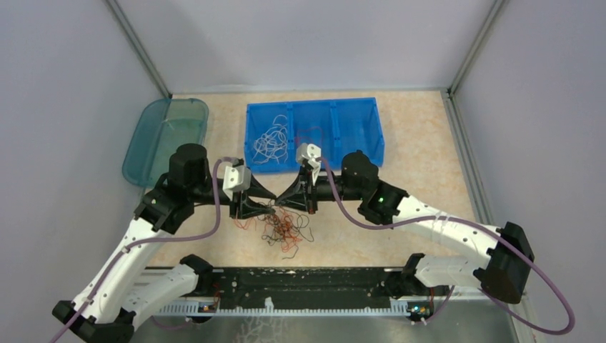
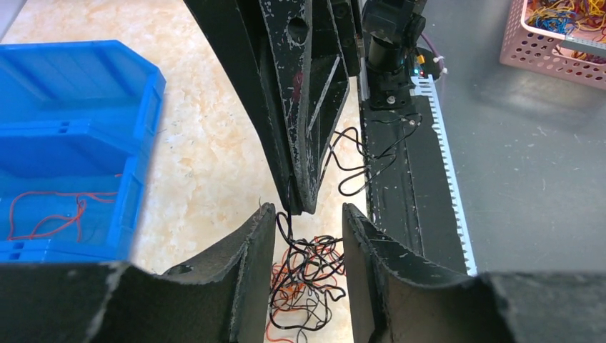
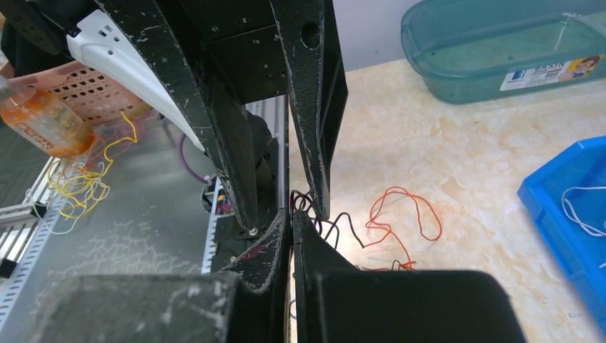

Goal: Untangle the cables

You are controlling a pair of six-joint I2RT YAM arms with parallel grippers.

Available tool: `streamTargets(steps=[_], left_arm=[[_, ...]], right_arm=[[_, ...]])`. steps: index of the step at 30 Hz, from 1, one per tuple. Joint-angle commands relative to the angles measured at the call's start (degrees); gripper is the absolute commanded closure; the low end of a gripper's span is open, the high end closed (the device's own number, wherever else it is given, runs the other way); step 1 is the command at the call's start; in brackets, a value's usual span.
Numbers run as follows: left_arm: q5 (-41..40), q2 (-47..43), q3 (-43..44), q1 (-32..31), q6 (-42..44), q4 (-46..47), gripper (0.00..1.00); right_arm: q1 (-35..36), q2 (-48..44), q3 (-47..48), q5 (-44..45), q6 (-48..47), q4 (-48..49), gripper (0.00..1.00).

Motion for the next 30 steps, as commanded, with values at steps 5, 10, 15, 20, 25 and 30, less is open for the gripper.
streamTargets(steps=[5,10,15,20,25,30], left_arm=[[2.8,0.5,1.6,-0.3,-1.5,1.4,0.55],[3.7,0.9,2.4,-0.4,-1.6,-0.3,0.66],[3.6,0.8,2.5,-0.3,-0.7,-1.4,0.90],[2.6,1.0,2.9,-0.4,1.0,-2.7,0.99],[1.8,0.7,3.3,-0.5,1.7,-3.4,0.99],[0.6,0.4,3.2,-0.5,1.4,-2.7,0.99]], right_arm=[[0.3,0.9,2.8,-2.2,-0.8,1.1,1.00],[0.4,1.3,3.1,-2.6,-0.9,1.2,1.00],[0.4,1.1,3.2,-2.5,-1.3,0.7,1.00],[0.3,0.3,2.8,-1.9,-1.7,0.5,0.99],[-0.8,-2.4,1.5,1.5,-2.7,-0.2,0.75],[-4.4,-5.9,-1.8,2.9,1.1,4.6,0.46]])
